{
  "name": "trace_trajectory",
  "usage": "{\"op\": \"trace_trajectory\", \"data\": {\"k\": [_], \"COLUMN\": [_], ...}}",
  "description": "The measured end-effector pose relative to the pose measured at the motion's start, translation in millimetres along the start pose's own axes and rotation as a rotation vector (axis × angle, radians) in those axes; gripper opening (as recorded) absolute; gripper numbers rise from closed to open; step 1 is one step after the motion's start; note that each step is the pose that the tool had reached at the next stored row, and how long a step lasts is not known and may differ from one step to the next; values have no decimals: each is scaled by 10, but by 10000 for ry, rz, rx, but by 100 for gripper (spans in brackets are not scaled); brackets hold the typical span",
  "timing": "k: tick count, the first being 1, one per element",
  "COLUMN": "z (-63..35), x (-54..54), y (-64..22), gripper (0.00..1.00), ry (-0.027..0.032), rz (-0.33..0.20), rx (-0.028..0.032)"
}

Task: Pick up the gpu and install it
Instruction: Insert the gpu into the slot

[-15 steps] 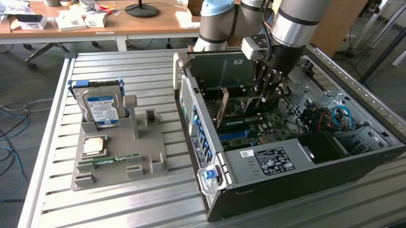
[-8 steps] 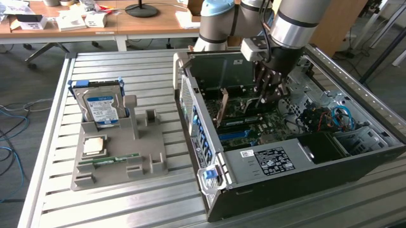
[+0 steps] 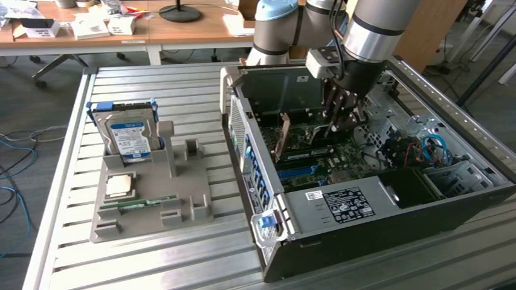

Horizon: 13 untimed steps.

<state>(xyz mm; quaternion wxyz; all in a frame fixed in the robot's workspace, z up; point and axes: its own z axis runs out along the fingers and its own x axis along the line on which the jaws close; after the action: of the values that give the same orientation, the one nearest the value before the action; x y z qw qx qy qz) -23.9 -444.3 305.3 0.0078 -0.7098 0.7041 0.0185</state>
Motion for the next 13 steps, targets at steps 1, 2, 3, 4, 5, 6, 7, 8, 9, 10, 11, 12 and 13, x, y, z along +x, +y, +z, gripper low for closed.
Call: {"op": "trace_trajectory", "data": {"k": [1,2,3,4,5,6,7,8,9,10,11,12,13], "z": [0,2,9,16,23,31,40,48,56,64,72,79,87], "x": [0,0,0,0,1,1,1,2,2,3,3,3,3], "y": [0,0,0,0,0,0,-1,-1,-1,-1,-1,-1,-1], "gripper": [27,27,27,27,27,27,27,27,27,27,27,27,27], "ry": [0,-1,-5,-3,-1,-1,-1,-1,0,0,0,0,-1], "rz": [0,1,0,0,0,0,0,0,0,0,0,0,0], "rx": [0,0,2,1,0,0,0,0,0,0,0,0,0]}}
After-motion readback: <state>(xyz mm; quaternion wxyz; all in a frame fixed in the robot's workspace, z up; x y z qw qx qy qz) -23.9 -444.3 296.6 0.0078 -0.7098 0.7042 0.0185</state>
